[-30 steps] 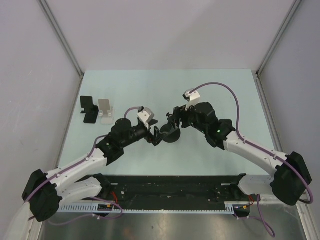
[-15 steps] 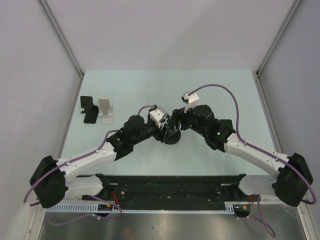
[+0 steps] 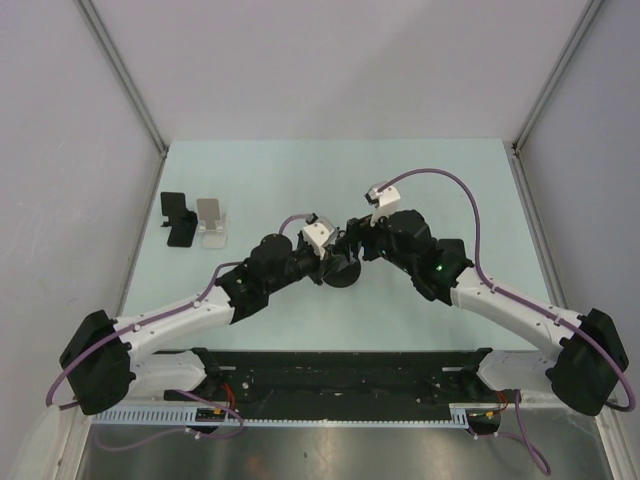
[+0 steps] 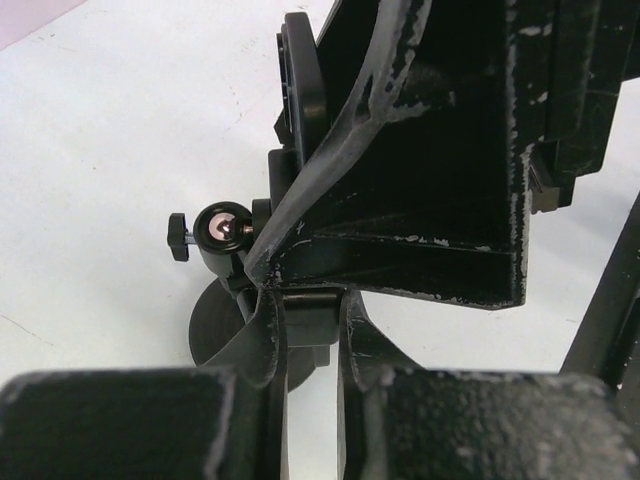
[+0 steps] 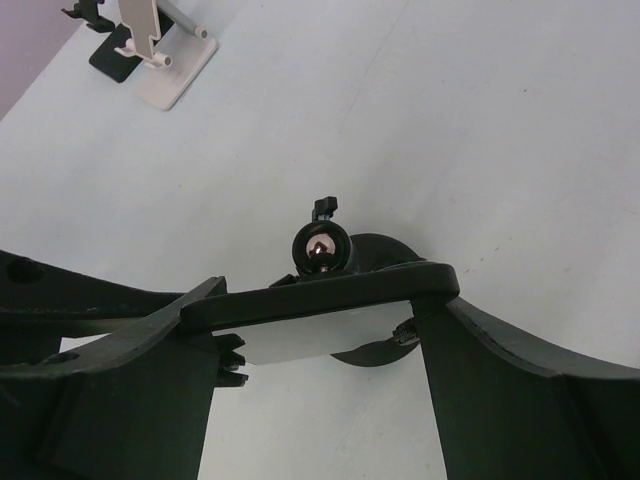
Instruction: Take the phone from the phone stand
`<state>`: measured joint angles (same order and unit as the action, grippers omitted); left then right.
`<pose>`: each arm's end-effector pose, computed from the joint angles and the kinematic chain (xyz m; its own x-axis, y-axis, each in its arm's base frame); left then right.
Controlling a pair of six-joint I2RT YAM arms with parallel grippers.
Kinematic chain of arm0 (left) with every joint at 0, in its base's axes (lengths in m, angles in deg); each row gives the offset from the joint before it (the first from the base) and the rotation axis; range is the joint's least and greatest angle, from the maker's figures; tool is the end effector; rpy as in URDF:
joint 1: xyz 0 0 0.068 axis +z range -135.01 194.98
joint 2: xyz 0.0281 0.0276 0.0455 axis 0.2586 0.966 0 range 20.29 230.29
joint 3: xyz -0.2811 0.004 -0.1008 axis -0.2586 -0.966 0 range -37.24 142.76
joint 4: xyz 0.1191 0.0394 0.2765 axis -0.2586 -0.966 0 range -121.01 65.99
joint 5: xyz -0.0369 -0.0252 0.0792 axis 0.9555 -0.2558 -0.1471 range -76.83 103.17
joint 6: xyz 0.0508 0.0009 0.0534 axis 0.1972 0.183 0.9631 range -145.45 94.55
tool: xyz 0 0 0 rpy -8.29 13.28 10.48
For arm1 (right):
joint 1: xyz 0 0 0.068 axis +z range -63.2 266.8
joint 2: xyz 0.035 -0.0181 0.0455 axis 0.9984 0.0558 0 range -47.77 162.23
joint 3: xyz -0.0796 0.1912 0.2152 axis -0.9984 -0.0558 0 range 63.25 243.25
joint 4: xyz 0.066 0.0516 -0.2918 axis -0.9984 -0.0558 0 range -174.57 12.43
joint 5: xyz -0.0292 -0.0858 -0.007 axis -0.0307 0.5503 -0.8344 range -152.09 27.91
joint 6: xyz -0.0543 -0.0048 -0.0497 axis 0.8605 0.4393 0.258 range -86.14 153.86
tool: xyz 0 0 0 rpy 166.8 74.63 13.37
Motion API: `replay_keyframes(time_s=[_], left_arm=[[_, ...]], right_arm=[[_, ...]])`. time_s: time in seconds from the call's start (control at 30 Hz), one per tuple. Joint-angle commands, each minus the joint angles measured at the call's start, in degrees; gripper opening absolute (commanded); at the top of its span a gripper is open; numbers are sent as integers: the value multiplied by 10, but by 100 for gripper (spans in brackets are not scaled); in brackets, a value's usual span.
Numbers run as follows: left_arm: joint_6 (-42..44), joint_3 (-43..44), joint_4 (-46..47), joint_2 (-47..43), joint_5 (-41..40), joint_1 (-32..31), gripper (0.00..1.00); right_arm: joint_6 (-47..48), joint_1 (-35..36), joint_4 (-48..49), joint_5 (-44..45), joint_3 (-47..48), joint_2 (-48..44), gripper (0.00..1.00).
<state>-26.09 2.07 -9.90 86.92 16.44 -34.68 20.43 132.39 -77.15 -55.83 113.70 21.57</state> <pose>0.2054 -0.2473 0.2697 -0.1567 0.1675 -0.9733 0.7953 0.6058 -0.0238 0.2422 0.2375 0.3056 -0.3638 -0.0413 -0.9306 -0.5687 0.8010 0.1868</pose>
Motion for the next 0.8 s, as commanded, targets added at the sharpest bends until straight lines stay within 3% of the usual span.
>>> replay_keyframes(time_s=[0.0,0.33,0.57,0.77], left_arm=[[10,-4,18,-20,-12,7,0],[-22,-10,14,-31,68,77,0],[-58,-9,13,-23,168,122,0],[-66,-13,0,-20,169,146,0]], right_arm=[[10,-11,40,-29,15,-42,0],[14,-58,28,-109,15,-54,0],[20,-77,25,-156,14,-44,0],[16,-95,43,-215,13,-50,0]])
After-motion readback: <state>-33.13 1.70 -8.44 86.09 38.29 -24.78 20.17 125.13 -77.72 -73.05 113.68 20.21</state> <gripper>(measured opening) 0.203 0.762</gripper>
